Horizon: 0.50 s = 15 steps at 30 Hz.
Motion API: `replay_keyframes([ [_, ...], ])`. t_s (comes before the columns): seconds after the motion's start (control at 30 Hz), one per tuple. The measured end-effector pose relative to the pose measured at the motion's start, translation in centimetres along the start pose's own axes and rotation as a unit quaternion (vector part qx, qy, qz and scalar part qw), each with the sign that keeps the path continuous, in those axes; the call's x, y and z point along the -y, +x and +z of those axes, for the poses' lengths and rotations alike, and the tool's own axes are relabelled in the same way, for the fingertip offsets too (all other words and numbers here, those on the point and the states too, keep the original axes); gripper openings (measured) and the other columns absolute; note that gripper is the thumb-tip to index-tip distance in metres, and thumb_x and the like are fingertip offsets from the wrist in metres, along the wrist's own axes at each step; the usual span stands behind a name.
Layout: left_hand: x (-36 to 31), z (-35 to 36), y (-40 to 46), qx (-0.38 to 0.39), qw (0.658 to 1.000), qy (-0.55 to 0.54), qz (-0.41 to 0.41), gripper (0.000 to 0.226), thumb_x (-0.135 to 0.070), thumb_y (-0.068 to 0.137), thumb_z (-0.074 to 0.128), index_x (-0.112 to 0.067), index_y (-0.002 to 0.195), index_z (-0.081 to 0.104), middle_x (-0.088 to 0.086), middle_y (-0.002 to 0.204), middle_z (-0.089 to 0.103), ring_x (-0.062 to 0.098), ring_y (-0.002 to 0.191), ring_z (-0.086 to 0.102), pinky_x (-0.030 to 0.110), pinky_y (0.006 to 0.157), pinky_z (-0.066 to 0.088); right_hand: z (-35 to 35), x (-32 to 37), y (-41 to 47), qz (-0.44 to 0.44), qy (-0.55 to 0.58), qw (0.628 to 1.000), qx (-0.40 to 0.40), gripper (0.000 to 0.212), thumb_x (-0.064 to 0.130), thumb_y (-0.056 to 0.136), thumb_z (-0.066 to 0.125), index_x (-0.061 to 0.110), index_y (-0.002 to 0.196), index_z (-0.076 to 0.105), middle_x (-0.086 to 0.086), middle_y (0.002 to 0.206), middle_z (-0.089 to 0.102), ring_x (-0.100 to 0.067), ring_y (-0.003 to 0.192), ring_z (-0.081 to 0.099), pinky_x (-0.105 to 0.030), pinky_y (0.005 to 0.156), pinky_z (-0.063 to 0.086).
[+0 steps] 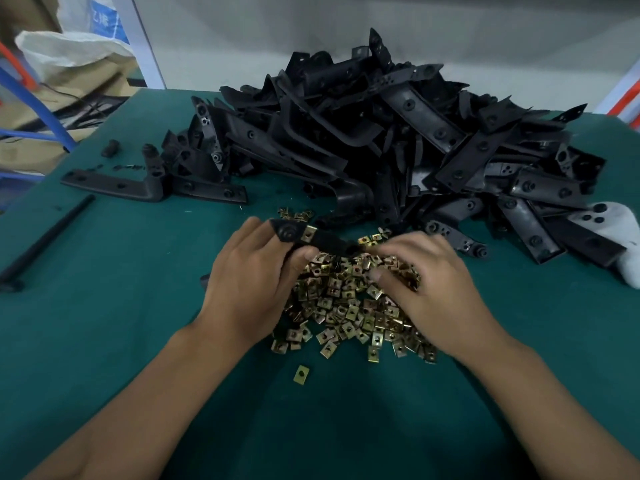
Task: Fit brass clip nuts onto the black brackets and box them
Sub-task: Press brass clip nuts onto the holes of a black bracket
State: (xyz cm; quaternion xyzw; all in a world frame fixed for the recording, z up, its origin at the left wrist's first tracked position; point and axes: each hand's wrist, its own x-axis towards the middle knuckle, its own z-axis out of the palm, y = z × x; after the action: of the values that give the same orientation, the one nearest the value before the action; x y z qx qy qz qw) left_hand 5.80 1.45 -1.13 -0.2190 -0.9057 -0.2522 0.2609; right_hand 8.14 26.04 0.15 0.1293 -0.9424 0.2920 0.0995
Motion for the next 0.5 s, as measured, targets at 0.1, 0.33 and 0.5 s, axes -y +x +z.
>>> replay_keyframes([
  [0.1,0.15,-0.07,0.05,-0.001,1.0,0.011,-0.023,0.059,-0.049,0.108,0.026,-0.008,0.105,0.068,0.005,0.096,0.065,0.028,0.09,0.055,0.042,0.076,0.047,0.41,-0.12,-0.16,-0.021,-0.068,0.996,0.047,0.044,0.057,0.093,0.055,0.037,0.131,0.063,0.022,0.12,0.054,-0.005,0.111,0.042,-0.032,0.1,0.034],
  [0.33,0.0,0.1,0.02,0.03,0.999,0.015,-0.016,0.059,-0.048,0.108,0.027,-0.008,0.108,0.07,0.001,0.095,0.063,0.025,0.091,0.055,0.042,0.077,0.048,0.89,0.35,-0.39,-0.042,-0.071,0.996,0.016,0.023,0.046,0.092,0.065,0.032,0.109,0.07,0.021,0.102,0.06,-0.005,0.099,0.048,-0.035,0.092,0.042],
  [0.5,0.03,0.2,0.03,0.02,1.0,0.009,-0.009,0.052,-0.045,0.109,0.03,-0.012,0.108,0.069,-0.001,0.096,0.063,0.024,0.09,0.055,0.04,0.075,0.048,1.13,0.63,-0.54,-0.036,-0.069,0.997,0.021,0.03,0.049,0.093,0.063,0.032,0.117,0.067,0.018,0.105,0.058,-0.007,0.102,0.048,-0.032,0.092,0.04],
])
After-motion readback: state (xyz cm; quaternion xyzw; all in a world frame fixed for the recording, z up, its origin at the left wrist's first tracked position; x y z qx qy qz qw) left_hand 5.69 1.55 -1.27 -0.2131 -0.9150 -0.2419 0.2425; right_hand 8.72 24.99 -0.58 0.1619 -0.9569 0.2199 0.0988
